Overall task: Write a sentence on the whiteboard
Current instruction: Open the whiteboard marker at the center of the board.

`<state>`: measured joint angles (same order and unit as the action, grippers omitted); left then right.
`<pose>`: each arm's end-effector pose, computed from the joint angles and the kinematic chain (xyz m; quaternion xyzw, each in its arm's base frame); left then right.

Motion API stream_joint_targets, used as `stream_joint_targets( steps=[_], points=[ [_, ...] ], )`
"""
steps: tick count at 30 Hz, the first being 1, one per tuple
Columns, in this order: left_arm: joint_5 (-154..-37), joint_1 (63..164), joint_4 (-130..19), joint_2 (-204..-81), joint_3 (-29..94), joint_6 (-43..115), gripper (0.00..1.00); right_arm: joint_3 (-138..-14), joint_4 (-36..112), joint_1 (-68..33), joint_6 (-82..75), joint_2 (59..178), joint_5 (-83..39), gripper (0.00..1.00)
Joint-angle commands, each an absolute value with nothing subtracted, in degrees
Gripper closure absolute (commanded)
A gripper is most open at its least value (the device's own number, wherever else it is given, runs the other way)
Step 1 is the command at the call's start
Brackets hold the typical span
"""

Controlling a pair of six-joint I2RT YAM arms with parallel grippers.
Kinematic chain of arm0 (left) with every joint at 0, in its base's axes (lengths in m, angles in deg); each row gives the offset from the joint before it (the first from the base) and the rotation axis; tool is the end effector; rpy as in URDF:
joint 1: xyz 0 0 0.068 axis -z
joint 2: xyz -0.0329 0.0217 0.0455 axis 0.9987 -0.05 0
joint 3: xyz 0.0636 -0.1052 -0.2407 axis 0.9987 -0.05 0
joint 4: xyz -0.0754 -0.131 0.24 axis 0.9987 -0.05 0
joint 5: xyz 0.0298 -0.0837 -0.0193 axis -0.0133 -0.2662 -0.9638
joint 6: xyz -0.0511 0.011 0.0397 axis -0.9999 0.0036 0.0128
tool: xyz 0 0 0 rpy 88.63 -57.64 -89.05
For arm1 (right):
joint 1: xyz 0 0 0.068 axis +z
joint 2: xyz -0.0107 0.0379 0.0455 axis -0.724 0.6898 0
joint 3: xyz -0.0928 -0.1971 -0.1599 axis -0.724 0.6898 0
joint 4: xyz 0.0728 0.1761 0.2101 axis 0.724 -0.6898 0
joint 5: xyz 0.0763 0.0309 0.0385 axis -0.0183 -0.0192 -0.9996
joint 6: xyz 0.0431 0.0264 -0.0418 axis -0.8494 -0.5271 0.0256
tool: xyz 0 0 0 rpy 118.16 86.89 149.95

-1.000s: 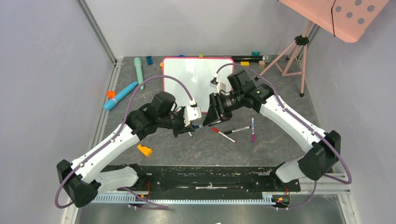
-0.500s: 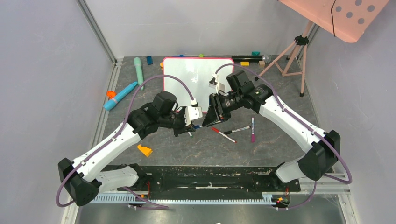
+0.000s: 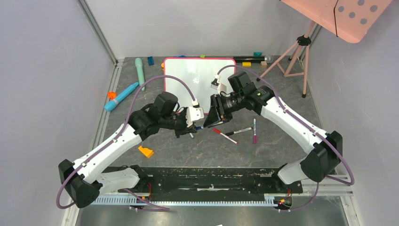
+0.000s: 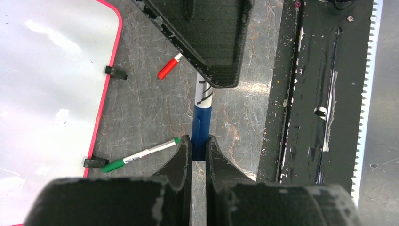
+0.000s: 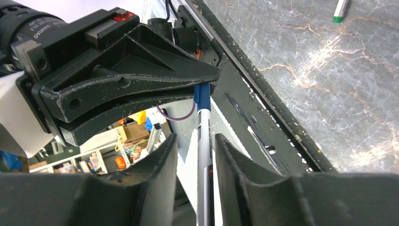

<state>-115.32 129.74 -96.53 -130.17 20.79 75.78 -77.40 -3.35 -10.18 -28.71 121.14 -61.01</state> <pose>0.1768 -0.1957 0.3149 0.5924 0.6638 -0.2701 0.3681 0.2492 0.2287 0.3199 -0.1720 0.8537 0.4875 0.0628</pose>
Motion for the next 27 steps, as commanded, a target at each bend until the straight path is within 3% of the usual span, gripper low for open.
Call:
stream_joint_targets(
  steps=[1,7,19,25,27],
  points=[
    [-115.9,130.0,-92.8,-130.4,22.1,73.5,0.98,-76.8,-1.1,-9.7,-29.2,119.5,-61.2,0.58],
    [-115.0,130.0,-92.8,-130.0,21.7,73.1,0.98,-76.8,-1.2,-9.7,-29.4,119.1,-61.0,0.58],
    [-114.1,130.0,-92.8,-129.5,21.4,71.4,0.98,-77.1,-1.5,-10.1,-29.3,119.0,-60.9,0.74],
    [-114.6,130.0,-92.4,-129.3,21.5,71.7,0.98,-77.1,-1.5,-10.1,-29.4,119.0,-60.9,1.00],
    [-114.2,130.0,-92.6,-129.3,21.5,72.0,0.98,-77.1,-1.6,-10.1,-29.4,118.9,-60.9,1.00]
  ],
)
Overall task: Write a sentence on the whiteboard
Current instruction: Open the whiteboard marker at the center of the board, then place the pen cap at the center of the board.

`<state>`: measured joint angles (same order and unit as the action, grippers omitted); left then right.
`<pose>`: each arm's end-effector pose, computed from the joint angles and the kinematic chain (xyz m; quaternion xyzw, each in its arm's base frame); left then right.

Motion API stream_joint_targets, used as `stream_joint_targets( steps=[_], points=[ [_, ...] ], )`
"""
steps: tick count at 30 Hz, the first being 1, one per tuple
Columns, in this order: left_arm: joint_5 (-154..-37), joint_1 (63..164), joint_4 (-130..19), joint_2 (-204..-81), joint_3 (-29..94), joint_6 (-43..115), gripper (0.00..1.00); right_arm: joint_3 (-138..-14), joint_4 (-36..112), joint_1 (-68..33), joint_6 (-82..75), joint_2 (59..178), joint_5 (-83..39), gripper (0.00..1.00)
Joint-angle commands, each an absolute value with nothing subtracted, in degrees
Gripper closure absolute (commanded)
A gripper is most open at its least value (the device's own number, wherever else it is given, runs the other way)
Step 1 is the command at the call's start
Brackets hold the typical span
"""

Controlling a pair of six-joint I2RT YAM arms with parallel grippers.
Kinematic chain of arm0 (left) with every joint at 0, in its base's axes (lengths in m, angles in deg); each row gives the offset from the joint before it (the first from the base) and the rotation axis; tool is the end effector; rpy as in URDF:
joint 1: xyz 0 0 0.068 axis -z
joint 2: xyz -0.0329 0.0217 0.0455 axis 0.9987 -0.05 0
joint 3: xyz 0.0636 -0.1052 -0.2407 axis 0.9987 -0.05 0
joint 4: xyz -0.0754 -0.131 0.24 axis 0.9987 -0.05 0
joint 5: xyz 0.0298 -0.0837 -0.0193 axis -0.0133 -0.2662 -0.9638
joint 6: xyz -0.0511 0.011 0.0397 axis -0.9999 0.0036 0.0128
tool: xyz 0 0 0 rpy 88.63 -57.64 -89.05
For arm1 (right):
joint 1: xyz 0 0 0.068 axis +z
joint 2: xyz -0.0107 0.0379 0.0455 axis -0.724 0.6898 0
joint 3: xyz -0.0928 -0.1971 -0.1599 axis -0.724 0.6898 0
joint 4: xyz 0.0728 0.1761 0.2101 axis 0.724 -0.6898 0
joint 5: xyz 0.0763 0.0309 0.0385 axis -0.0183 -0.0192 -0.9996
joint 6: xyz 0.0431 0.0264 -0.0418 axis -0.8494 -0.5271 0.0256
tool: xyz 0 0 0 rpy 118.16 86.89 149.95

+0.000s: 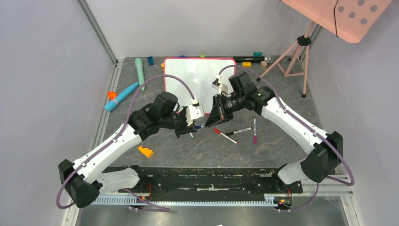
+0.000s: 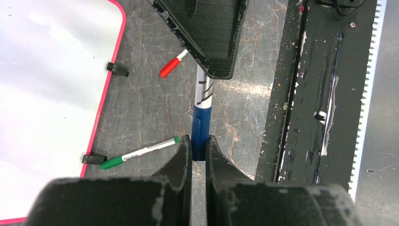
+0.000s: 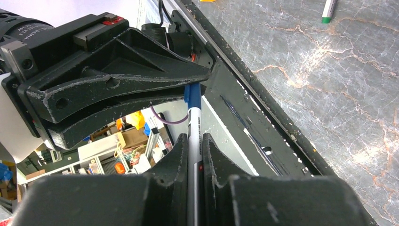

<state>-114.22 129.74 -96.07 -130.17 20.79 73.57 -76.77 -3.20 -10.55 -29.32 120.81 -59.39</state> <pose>0.1781 -0.1957 0.3153 0.5772 0.6772 -0.2690 0.3686 0.2505 0.2257 0.3173 -0.1598 0.8608 0.4781 0.0692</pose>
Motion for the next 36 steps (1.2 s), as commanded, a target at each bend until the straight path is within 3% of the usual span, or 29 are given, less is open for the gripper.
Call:
stream_joint_targets(
  steps=[1,11,20,24,29,36],
  points=[
    [-113.9,130.0,-93.0,-129.3,21.3,72.4,0.98,-77.3,-1.9,-10.2,-29.1,118.8,-60.9,1.00],
    [-108.3,129.7,-94.0,-127.3,13.6,76.9,0.98,-80.2,-16.9,-25.6,-15.4,117.9,-66.5,1.00],
    [-101.6,129.2,-90.0,-129.3,12.5,75.3,0.98,-79.3,-17.4,-26.8,-14.9,116.5,-58.9,1.00],
    [-85.3,127.7,-87.6,-132.5,14.3,47.9,0.98,-78.6,-11.3,-26.9,-20.2,113.8,-48.2,1.00],
    [-70.9,122.5,-90.6,-132.3,13.6,25.9,0.98,-69.4,4.7,-26.9,-31.3,105.2,-41.0,1.00],
    [-84.8,103.2,-86.0,-129.3,3.8,14.7,0.98,-64.8,10.0,-26.9,-33.4,100.3,-35.4,1.00]
  ],
)
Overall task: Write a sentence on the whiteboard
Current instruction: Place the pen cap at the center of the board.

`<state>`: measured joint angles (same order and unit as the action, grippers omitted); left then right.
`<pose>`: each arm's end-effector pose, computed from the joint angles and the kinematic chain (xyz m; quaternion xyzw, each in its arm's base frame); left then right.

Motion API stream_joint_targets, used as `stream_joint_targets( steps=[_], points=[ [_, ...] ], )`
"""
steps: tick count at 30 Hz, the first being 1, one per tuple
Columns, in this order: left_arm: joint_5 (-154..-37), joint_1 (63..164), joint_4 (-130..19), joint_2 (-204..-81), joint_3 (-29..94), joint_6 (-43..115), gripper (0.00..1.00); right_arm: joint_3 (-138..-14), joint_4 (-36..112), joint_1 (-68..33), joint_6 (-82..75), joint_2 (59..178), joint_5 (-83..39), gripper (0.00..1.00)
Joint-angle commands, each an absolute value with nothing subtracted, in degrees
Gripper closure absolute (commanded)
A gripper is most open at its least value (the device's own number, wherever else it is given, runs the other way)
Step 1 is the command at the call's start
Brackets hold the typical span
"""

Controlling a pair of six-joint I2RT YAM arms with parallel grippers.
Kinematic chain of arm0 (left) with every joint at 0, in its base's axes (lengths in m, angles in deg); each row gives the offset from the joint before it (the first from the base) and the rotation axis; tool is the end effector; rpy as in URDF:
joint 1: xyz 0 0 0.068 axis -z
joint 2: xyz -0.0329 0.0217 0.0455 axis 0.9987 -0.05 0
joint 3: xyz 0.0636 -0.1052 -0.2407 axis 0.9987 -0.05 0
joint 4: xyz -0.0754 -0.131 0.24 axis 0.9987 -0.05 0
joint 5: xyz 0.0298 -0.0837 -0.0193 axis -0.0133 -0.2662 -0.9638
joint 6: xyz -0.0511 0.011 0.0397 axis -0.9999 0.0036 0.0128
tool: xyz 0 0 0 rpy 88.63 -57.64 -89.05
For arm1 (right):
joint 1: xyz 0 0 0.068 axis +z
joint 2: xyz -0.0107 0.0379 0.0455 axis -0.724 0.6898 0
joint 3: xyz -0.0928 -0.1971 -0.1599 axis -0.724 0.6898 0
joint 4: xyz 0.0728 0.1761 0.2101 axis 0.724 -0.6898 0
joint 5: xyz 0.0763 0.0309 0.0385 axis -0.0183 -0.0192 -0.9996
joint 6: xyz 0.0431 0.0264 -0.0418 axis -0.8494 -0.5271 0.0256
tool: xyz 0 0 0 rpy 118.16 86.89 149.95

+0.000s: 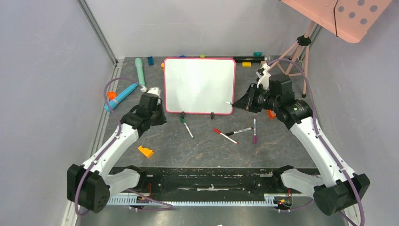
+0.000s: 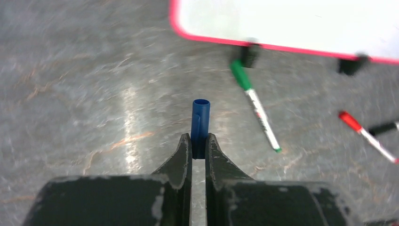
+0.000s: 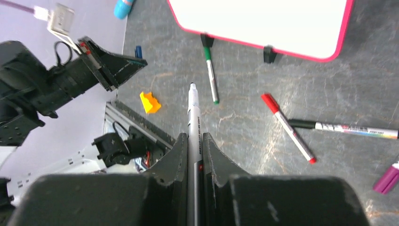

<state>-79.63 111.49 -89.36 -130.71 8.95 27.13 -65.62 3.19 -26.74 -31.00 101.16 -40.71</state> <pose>0.2442 -0.1030 0.2449 0.0053 0.9273 -0.0843 0.3646 0.2465 0.1121 0.3479 0.0027 0.8661 0.3853 0.3185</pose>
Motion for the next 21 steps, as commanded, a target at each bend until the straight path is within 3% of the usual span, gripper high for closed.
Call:
stream_joint_targets(
  steps=[1,15,21],
  points=[
    [-86.6,100.8,-84.9,-129.7,2.5,14.2,0.98,-64.8,10.0,-26.9,-33.0,100.3,-35.0,1.00],
    [-89.5,95.5,-83.3,-145.2,2.9,16.2,0.98,-61.7,10.9,-26.9,-33.2,96.8,-33.4,1.00],
    [-87.8,95.4,-83.8,-146.9,3.0,17.1,0.89,-60.3,11.3,-26.9,-33.2,95.5,-32.5,1.00]
  ],
)
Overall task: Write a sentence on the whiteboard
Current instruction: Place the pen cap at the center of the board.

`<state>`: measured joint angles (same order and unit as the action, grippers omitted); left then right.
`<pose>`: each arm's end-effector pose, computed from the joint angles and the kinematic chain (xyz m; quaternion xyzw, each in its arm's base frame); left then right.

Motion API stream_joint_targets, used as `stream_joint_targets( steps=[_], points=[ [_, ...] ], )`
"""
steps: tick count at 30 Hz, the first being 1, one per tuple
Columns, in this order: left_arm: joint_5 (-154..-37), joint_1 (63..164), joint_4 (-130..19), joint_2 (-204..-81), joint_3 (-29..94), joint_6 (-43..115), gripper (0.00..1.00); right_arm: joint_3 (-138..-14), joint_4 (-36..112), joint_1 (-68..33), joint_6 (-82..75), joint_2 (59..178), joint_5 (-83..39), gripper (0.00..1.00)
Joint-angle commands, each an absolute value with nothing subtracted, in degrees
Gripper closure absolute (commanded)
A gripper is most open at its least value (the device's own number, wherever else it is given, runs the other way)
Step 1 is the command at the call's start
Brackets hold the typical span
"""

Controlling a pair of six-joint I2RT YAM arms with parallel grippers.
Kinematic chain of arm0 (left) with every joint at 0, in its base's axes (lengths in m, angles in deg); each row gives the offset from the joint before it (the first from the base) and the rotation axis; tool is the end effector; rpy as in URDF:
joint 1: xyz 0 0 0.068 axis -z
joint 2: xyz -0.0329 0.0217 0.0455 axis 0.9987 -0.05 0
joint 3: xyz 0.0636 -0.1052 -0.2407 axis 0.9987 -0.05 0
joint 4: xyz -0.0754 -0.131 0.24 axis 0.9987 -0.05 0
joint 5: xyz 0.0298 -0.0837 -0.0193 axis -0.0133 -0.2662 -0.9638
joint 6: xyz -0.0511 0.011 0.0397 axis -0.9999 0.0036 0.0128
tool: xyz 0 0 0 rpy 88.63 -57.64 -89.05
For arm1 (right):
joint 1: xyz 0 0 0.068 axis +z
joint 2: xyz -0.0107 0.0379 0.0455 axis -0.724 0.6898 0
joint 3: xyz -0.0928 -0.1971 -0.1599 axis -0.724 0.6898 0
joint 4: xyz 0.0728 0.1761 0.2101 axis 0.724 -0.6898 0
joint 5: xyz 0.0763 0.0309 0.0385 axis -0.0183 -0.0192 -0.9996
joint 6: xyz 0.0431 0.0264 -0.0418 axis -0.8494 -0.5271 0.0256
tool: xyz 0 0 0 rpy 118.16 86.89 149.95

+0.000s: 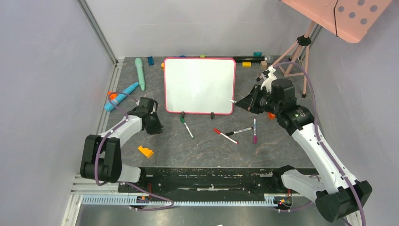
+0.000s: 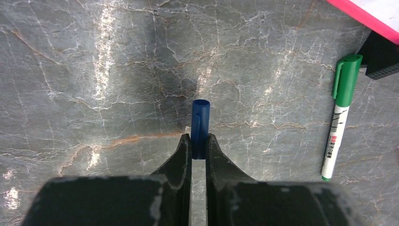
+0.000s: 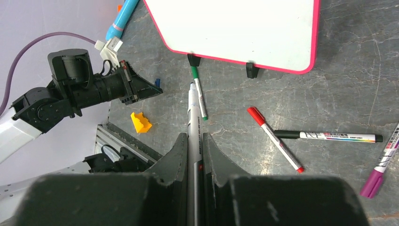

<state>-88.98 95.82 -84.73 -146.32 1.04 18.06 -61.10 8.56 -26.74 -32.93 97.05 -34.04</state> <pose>0.2675 -0.0424 0.1354 -0.1753 0.9612 -0.0839 0.1957 0.2403 0.1040 0.3447 0.0360 0.8524 0.3629 0.3748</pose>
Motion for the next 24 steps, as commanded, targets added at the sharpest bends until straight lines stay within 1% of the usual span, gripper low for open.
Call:
stream_joint_targets(
  steps=[1,4,5,7,9,12,13,15,18,20,22,24],
  points=[
    [-87.7,95.4,-83.8,-147.1,3.0,17.2,0.87,-60.1,11.3,-26.9,-33.2,95.4,-32.3,1.00],
    [-87.6,95.4,-83.9,-147.7,3.1,17.8,0.80,-59.5,11.7,-26.9,-33.4,95.0,-31.9,1.00],
    [-87.5,95.4,-84.1,-147.7,3.1,17.9,0.76,-59.4,11.6,-26.9,-33.5,95.2,-31.8,1.00],
    [-86.7,95.4,-85.4,-147.3,3.6,17.9,0.66,-59.1,11.5,-26.9,-33.2,95.2,-31.5,1.00],
    [-85.2,95.4,-86.8,-145.6,3.9,17.5,0.50,-58.8,10.9,-26.9,-33.2,94.9,-30.1,1.00],
    [-84.2,95.4,-89.3,-140.8,4.5,16.5,0.20,-58.2,10.3,-26.9,-33.2,94.0,-26.6,1.00],
    [-84.5,95.4,-90.0,-139.1,4.8,16.5,0.15,-58.1,10.3,-26.9,-33.3,93.6,-25.2,1.00],
    [-84.9,95.4,-91.2,-136.8,6.0,15.8,0.12,-58.3,9.7,-26.9,-33.0,93.3,-22.2,1.00],
    [-86.4,95.3,-90.4,-135.4,7.3,12.1,0.10,-60.1,5.6,-26.9,-32.4,93.4,-11.6,1.00],
    [-87.0,94.7,-88.8,-136.0,8.5,8.4,0.03,-60.7,4.0,-26.9,-31.9,93.6,-5.0,1.00],
    [-89.3,94.3,-86.4,-137.2,9.8,7.3,0.02,-61.1,3.8,-26.9,-30.6,94.5,-1.8,1.00],
    [-88.0,93.7,-84.9,-138.1,11.7,7.2,0.02,-61.6,3.8,-26.9,-29.3,96.2,0.0,1.00]
  ],
)
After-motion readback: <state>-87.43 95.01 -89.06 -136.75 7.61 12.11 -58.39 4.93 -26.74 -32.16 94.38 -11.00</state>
